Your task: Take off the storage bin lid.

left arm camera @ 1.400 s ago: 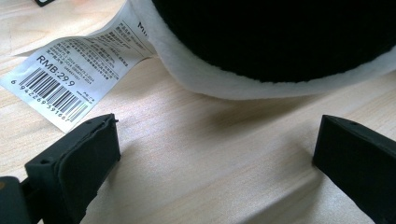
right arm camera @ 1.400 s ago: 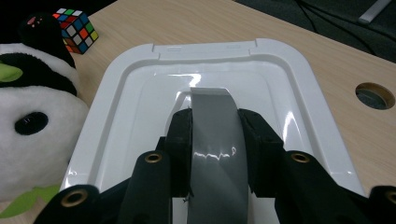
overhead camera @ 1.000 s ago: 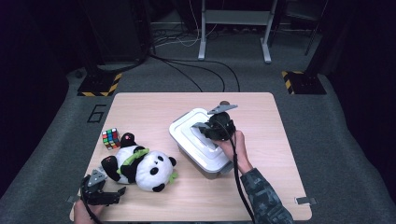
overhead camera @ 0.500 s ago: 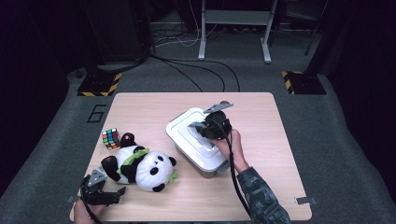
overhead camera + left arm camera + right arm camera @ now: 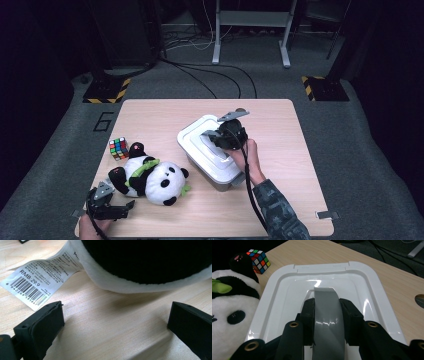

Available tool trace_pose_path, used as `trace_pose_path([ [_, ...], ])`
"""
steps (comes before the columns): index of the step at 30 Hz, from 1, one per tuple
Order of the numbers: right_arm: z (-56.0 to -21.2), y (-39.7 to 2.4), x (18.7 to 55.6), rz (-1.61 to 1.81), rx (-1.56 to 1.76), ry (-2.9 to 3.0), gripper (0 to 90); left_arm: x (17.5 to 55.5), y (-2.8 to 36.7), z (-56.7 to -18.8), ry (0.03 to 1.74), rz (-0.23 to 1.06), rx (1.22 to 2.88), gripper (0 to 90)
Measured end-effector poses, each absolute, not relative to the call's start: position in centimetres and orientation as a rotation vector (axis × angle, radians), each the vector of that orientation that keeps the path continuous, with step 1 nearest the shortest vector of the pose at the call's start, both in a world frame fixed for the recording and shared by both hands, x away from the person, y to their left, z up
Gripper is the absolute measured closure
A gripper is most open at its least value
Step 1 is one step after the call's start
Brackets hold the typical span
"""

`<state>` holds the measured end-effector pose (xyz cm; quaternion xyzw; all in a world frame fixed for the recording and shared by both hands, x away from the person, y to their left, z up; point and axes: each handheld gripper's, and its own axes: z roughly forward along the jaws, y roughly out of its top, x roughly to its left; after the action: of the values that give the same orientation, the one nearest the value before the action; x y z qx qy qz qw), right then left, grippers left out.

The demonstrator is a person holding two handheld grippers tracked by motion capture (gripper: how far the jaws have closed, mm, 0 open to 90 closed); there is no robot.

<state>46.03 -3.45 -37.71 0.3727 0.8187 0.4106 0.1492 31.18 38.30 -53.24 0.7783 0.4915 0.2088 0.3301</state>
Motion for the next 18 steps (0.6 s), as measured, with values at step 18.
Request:
trace_pose_path([
  [18, -35.6, -4.2, 45.5, 1.196, 1.043, 2.339, 66.4, 31.2, 38.3, -53.3, 1.285, 0.549, 2.032, 0.2],
])
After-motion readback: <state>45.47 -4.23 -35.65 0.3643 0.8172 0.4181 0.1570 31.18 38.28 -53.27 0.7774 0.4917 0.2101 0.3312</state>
